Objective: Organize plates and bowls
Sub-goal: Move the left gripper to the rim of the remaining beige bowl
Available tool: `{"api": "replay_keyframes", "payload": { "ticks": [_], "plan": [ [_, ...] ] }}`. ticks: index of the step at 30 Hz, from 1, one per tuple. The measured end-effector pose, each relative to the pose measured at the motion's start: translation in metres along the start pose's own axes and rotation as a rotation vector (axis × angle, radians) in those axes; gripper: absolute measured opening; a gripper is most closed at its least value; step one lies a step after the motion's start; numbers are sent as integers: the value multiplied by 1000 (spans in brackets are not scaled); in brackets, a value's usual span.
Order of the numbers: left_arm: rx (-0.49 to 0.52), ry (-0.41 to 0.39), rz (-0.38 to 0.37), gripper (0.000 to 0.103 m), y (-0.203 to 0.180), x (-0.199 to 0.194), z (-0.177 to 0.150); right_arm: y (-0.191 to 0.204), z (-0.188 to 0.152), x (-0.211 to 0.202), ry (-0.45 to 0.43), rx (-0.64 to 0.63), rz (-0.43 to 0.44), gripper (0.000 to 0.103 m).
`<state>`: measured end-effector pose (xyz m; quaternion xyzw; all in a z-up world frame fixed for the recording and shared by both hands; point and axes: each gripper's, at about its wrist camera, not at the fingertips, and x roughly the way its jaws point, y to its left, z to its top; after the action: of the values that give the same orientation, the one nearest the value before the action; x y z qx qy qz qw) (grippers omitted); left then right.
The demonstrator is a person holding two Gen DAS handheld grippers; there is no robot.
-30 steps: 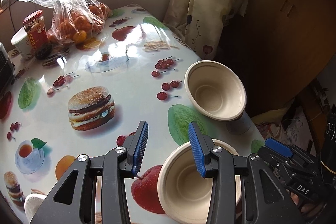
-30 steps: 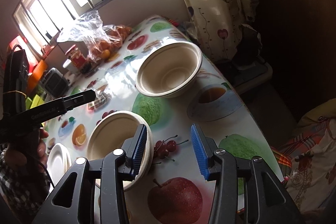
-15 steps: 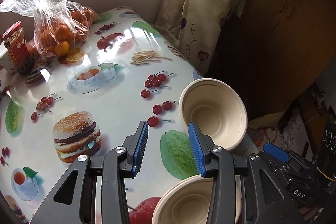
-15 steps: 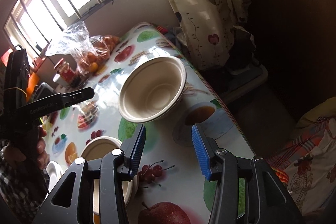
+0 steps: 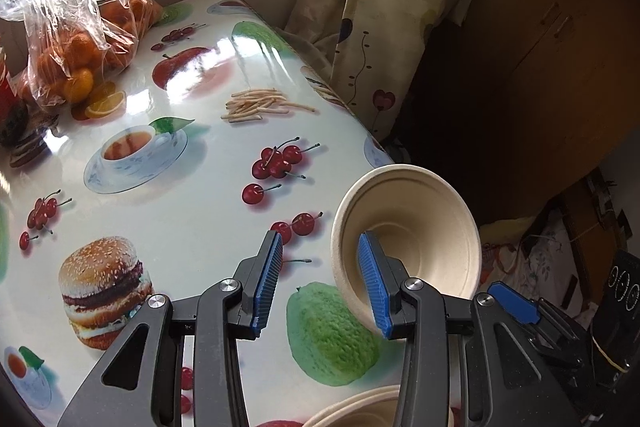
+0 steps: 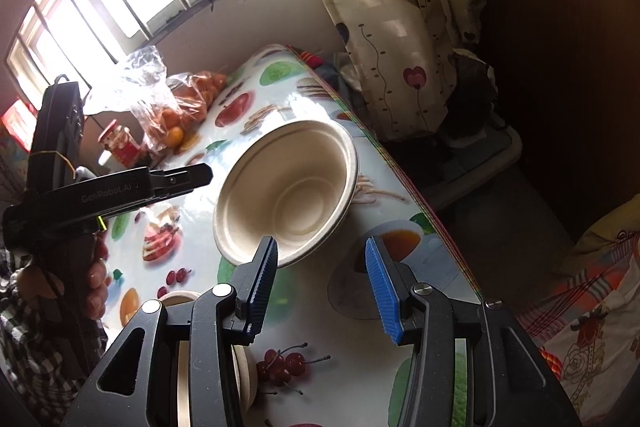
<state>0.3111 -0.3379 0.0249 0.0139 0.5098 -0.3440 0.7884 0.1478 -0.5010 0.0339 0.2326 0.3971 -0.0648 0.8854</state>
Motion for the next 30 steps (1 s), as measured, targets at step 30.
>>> {"api": "replay_keyframes", "payload": {
  "ticks": [30],
  "plan": [
    [-22, 40, -23, 21, 4, 27, 1, -2, 9, 20, 7, 12, 13, 25]
  ]
}}
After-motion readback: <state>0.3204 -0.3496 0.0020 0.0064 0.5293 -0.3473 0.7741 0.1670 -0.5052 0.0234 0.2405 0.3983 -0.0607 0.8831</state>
